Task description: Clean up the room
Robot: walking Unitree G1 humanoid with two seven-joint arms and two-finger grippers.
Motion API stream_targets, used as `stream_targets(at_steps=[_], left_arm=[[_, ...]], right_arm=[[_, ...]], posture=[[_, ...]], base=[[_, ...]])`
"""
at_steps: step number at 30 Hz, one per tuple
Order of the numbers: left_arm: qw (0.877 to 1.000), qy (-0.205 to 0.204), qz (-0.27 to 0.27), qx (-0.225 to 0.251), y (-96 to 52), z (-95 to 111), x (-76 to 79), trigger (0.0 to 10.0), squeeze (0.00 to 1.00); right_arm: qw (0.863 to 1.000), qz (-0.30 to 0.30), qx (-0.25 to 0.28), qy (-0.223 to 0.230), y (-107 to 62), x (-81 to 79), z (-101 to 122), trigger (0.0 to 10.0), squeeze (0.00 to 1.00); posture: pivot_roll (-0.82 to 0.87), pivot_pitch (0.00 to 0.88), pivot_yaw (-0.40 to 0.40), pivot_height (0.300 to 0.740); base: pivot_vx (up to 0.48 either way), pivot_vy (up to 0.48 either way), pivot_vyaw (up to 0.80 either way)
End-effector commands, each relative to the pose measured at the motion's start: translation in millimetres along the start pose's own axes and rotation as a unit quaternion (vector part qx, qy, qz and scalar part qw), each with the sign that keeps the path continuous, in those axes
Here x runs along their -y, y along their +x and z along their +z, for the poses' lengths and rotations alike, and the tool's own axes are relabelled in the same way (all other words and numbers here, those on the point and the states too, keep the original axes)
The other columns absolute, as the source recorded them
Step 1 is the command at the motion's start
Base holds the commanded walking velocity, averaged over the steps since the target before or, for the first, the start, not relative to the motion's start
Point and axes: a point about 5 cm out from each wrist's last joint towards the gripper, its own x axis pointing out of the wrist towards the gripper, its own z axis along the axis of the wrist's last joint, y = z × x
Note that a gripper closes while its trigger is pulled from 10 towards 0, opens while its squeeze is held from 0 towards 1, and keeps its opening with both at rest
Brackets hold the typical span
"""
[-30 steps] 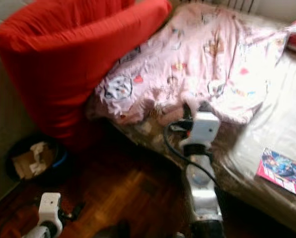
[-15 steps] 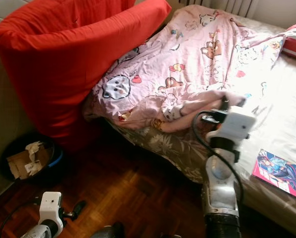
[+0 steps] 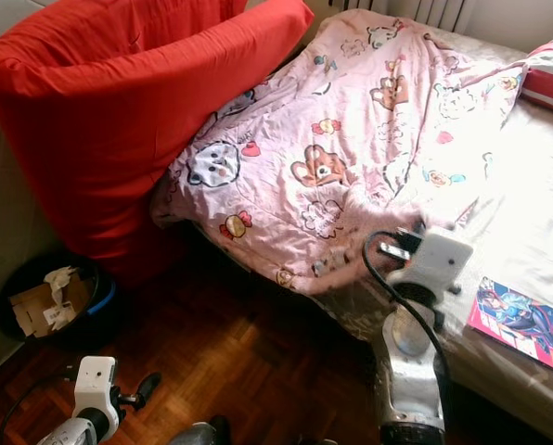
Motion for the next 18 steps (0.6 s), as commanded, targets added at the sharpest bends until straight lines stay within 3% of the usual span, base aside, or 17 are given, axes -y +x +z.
stream_targets(at_steps=[1, 3, 6, 7, 9, 10, 11, 12, 18], left_arm=[[1.000, -0.002, 0.000, -0.022, -4.8, -10, -1.4, 10.0, 0.00], [1.000, -0.002, 0.000, -0.022, -4.8, -10, -1.4, 10.0, 0.00], [1.000, -0.002, 0.000, -0.021, -4.5, -10, -1.1, 10.0, 0.00], [1.000, -0.001, 0.000, -0.022, -4.5, -10, -1.2, 10.0, 0.00], [1.000, -0.001, 0.000, -0.022, -4.5, -10, -1.4, 10.0, 0.00], [1.000, 0.000, 0.000, -0.023, -4.5, -10, -1.5, 10.0, 0.00], [1.000, 0.000, 0.000, -0.023, -4.5, -10, -1.5, 10.0, 0.00], [1.000, 0.000, -0.001, -0.023, -4.6, -9, -1.8, 10.0, 0.00], [1.000, 0.001, -0.002, -0.024, -4.3, -9, -1.4, 10.0, 0.00]], right_arm=[[0.998, -0.034, -0.046, 0.002, -3.8, 14.5, -18, 10.0, 0.00], [0.993, -0.075, -0.093, 0.009, -9.1, 32.2, -38, 10.0, 0.00], [0.989, -0.100, -0.113, -0.003, -12.8, 44.9, -48, 10.0, 0.00], [0.991, -0.076, -0.105, -0.039, -14.1, 43.0, -47, 10.0, 0.00], [0.992, -0.054, -0.101, -0.054, -14.9, 38.2, -46, 10.0, 0.00], [0.998, -0.001, -0.040, -0.049, -14.5, 22.9, -29, 10.0, 0.00], [0.998, 0.020, -0.015, -0.050, -15.1, 16.8, -22, 10.0, 0.00], [0.993, 0.070, 0.064, -0.071, -18.6, -0.3, 1, 10.0, 0.00], [0.976, 0.113, 0.170, -0.080, -28.9, -23.3, 37, 10.0, 0.00]], posture=[[0.13, 0.191, 0.017, 0.740], [0.13, 0.191, 0.017, 0.740], [0.13, 0.190, 0.014, 0.740], [0.13, 0.189, 0.016, 0.740], [0.13, 0.189, 0.016, 0.740], [0.13, 0.189, 0.016, 0.740], [0.13, 0.190, 0.017, 0.740], [0.13, 0.191, 0.017, 0.740], [0.12, 0.189, 0.018, 0.740]], base=[[0.000, 0.000, 0.00], [0.000, 0.000, 0.00], [0.000, 0.000, 0.00], [0.000, 0.000, 0.00], [0.000, 0.000, 0.00], [0.000, 0.000, 0.00], [0.000, 0.000, 0.00], [0.000, 0.000, 0.00], [0.000, 0.000, 0.00]])
